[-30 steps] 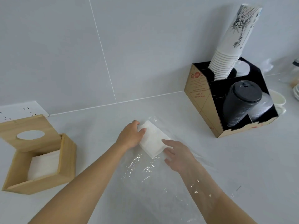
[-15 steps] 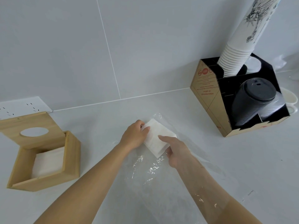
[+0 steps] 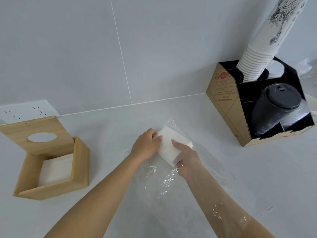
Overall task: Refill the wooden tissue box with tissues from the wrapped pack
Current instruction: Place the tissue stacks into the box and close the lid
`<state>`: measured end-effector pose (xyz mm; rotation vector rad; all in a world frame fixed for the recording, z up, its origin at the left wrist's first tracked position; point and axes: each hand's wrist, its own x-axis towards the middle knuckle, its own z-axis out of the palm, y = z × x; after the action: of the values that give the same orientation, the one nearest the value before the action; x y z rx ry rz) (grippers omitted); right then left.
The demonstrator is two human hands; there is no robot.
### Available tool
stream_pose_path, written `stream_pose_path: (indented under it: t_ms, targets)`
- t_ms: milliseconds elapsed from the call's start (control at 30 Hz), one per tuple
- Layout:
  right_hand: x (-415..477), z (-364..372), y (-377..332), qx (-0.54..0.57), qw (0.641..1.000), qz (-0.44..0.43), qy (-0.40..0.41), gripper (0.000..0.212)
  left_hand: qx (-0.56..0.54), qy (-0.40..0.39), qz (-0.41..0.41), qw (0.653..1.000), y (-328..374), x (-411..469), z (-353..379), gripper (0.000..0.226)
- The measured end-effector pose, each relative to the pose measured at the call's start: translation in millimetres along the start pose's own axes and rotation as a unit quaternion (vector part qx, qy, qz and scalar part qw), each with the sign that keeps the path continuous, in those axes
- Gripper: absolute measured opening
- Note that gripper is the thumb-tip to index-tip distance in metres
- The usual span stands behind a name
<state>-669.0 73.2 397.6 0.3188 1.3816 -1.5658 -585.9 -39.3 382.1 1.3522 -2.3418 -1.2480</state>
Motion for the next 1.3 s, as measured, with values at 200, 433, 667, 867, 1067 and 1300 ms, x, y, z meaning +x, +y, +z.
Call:
stream_pose_path:
  t_ms: [200, 433, 667, 867, 1067, 1300]
  targets:
    - [1.4, 5.7, -2.6, 0.052, 0.997, 0.026, -0.052, 0.028, 0.007, 0.032, 0.012, 0.999, -2.9, -3.1, 8.1, 0.024]
    - [9.1, 8.1, 0.6, 0.042, 0.999, 0.011, -0.032, 0.032, 0.09, 0.019, 0.096, 0.991, -13.6, -10.6, 19.5, 0.039]
    - [6.1, -15.9, 2.9, 0.066, 0.995, 0.001, -0.076, 0.025, 0.209, 0.008, 0.037, 0.977, -27.0, -7.9, 22.6, 0.043]
    - [-3.9, -43.6, 0.7, 0.065, 0.994, 0.023, -0.084, 0.019, 0.27, 0.019, -0.028, 0.962, -41.3, -2.5, 12.9, 0.049]
    - [-16.5, -67.6, -5.0, 0.06, 0.996, 0.009, -0.066, 0.034, 0.307, 0.057, -0.059, 0.948, -42.4, -2.2, -1.4, 0.045]
    - [-28.0, -84.8, -6.9, 0.065, 0.997, -0.004, -0.048, 0.039, -0.076, -0.037, 0.174, 0.981, 18.6, -20.9, 9.4, 0.039]
